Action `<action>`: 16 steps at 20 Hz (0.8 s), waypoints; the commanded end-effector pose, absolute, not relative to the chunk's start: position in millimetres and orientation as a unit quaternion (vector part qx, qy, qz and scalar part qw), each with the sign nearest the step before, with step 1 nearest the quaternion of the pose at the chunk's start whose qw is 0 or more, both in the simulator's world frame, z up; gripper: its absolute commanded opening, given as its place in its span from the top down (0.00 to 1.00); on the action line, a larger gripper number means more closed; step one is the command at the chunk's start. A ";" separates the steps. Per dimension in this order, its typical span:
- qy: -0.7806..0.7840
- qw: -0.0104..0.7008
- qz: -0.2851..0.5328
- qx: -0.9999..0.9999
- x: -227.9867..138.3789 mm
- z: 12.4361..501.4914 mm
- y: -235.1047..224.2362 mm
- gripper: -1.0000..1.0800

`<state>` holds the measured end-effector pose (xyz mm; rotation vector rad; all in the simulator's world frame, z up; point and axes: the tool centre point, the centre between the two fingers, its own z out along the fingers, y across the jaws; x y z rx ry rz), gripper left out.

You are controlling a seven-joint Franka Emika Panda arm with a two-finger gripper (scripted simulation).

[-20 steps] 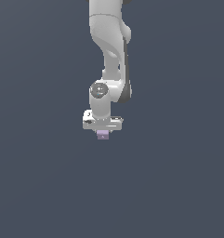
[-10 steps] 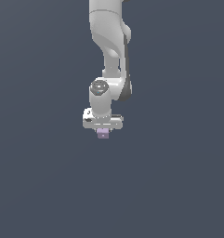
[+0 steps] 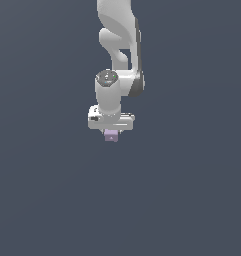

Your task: Pick up the object and move it to a goal position.

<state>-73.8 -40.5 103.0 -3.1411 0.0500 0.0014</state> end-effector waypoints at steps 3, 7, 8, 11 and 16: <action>0.016 0.000 0.000 -1.000 -81.7 142.5 -37.0 1.00; 0.016 0.000 0.000 -1.000 -89.7 182.7 -33.5 1.00; 0.016 0.000 0.000 -1.000 -91.8 193.2 -32.6 1.00; 0.016 0.000 0.000 -1.000 -98.0 225.8 -29.8 1.00; 0.016 0.000 0.000 -1.000 -107.7 278.3 -25.3 1.00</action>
